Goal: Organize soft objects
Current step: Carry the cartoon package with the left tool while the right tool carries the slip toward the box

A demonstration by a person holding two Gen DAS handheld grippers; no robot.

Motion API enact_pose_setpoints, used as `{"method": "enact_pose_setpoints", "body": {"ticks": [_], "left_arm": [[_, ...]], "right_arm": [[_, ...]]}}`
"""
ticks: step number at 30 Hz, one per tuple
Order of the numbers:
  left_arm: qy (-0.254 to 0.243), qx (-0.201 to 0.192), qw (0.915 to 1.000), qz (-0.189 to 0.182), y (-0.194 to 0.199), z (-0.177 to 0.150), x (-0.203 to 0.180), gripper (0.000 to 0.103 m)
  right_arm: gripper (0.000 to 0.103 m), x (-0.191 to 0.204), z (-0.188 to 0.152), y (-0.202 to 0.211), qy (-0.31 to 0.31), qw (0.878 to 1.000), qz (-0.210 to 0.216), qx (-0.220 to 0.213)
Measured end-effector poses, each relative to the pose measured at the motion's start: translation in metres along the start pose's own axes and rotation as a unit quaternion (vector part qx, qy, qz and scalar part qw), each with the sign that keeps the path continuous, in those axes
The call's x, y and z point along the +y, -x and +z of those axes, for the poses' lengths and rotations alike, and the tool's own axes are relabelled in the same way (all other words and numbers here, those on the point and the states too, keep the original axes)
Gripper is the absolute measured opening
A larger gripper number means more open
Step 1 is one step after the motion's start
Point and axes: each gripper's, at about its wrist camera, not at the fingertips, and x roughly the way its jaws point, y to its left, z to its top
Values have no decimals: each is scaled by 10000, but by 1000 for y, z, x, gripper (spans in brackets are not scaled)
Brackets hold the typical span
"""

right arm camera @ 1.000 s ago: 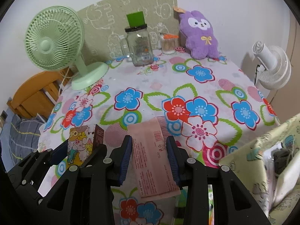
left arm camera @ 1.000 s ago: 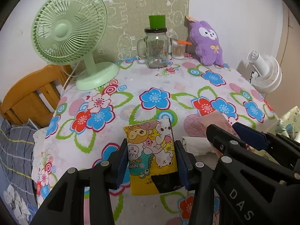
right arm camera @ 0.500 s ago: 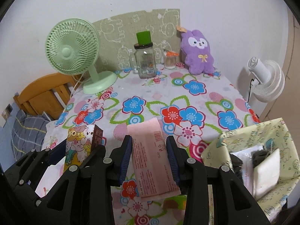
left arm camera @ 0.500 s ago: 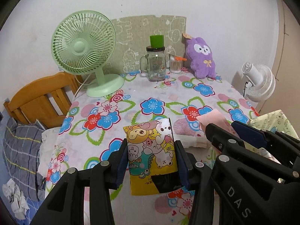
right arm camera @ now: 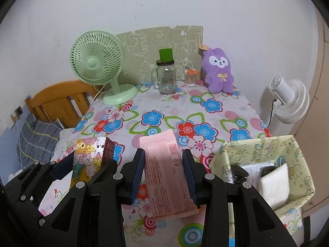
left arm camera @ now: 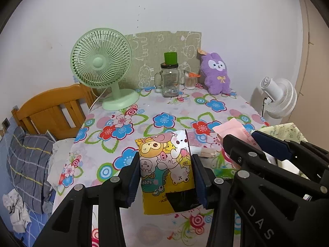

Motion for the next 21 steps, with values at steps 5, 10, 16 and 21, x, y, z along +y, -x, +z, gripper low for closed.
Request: {"method": "enact_pose_setpoints", "body": {"ticks": [5, 10, 16, 21], "left_arm": [[-3, -73, 10000, -43, 13, -4, -12, 48], [-31, -166, 9998, -112, 23, -5, -28, 48], [-88, -265, 9993, -231, 30, -4, -48, 48], [-153, -273, 9990, -311, 30, -3, -68, 48]], "right_arm": [[41, -10, -6, 18, 25, 10000, -14, -94], [41, -24, -8, 31, 9, 9998, -22, -175], [41, -44, -9, 43, -6, 9996, -83, -273], [41, -63, -10, 48, -25, 9995, -139, -299]]}}
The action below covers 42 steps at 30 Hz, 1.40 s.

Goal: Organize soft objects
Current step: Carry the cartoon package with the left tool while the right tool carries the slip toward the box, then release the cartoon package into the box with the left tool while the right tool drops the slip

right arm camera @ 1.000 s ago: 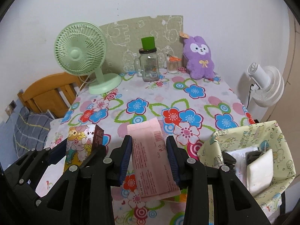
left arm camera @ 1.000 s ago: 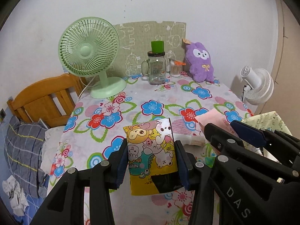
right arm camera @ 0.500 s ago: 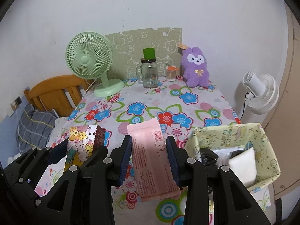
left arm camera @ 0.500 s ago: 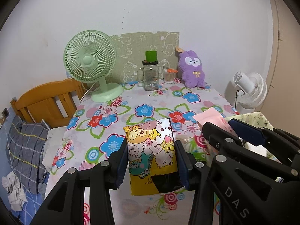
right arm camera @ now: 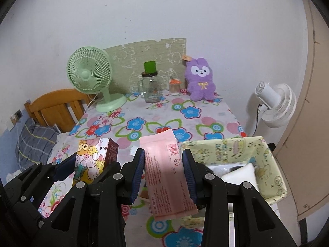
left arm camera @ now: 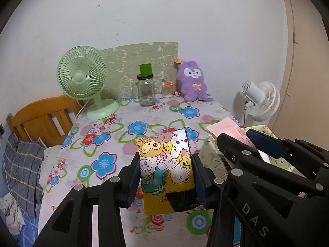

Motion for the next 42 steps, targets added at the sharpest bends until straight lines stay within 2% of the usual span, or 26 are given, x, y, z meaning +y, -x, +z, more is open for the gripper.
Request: {"method": "enact_pose_setpoints", "body": {"ticks": [22, 33, 42], "left_arm": [[-547, 147, 9968, -562, -35, 7, -82, 48], [-956, 378, 9906, -903, -68, 4, -122, 48], [-1101, 547, 9864, -1096, -87, 3, -143, 49]], "right_arm": [[41, -87, -10, -14, -376, 9983, -439, 114], [41, -128, -21, -37, -643, 9948, -724, 314], [41, -153, -27, -51, -779, 9919, -887, 479]]}}
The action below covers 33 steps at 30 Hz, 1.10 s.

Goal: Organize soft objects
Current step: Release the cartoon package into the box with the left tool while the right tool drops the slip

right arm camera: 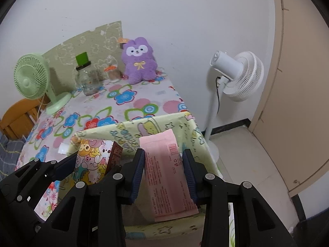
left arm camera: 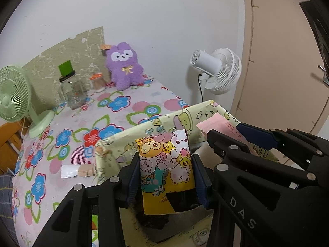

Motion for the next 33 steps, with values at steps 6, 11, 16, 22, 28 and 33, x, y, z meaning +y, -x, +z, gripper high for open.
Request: {"method": "enact_pose_setpoints", "body": {"ticks": [6, 11, 16, 22, 28, 33], "left_arm": [[-35, 95, 9999, -95, -10, 1, -7, 52], [-54, 147, 9997, -169, -14, 1, -12, 59], [-56, 137, 9998, -164, -13, 2, -14, 72], [-72, 126, 9999, -73, -11, 1, -13, 77], [-98, 121, 9999, -45, -4, -2, -9, 80], [-96, 11, 9999, -31, 7, -5, -5, 86]], "right_arm": [[41, -10, -1, -8, -81, 9999, -54, 95], [41, -16, -3, -11, -129, 9998, -70, 144], [41, -16, -3, -13, -150, 9998, -25, 140], [42, -14, -3, -14, -170, 9997, 69, 177], [46, -6, -6, -10, -97, 9998, 158, 105], [66, 0, -7, 1, -74, 9998, 169, -42]]}}
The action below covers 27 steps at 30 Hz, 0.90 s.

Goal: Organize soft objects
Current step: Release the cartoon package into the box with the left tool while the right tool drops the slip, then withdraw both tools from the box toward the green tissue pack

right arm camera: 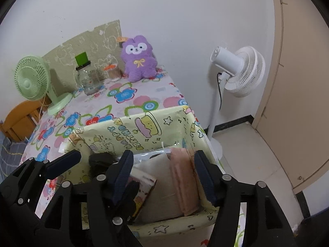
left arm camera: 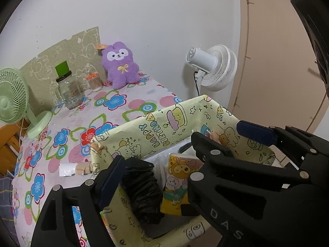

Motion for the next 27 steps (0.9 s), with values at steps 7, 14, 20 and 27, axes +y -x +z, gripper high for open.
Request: {"method": "enact_pose_setpoints", "body": {"ticks": [7, 14, 20, 27], "left_arm": [[130, 27, 9999, 45, 13, -4, 9, 88], [169, -121, 9997, 155, 29, -9, 20, 90], [227, -210, 9992, 245, 43, -17, 31, 91], [293, -225, 9984, 436, 57, -29, 49, 91]], "right_arm": [[66, 11, -2, 13, 58, 9999, -44, -97], [67, 27, -4, 28, 131, 9996, -80, -236], [67, 43, -7, 37, 230, 9994, -83, -240], [67, 65, -14, 45, 294, 9993, -97, -218]]}}
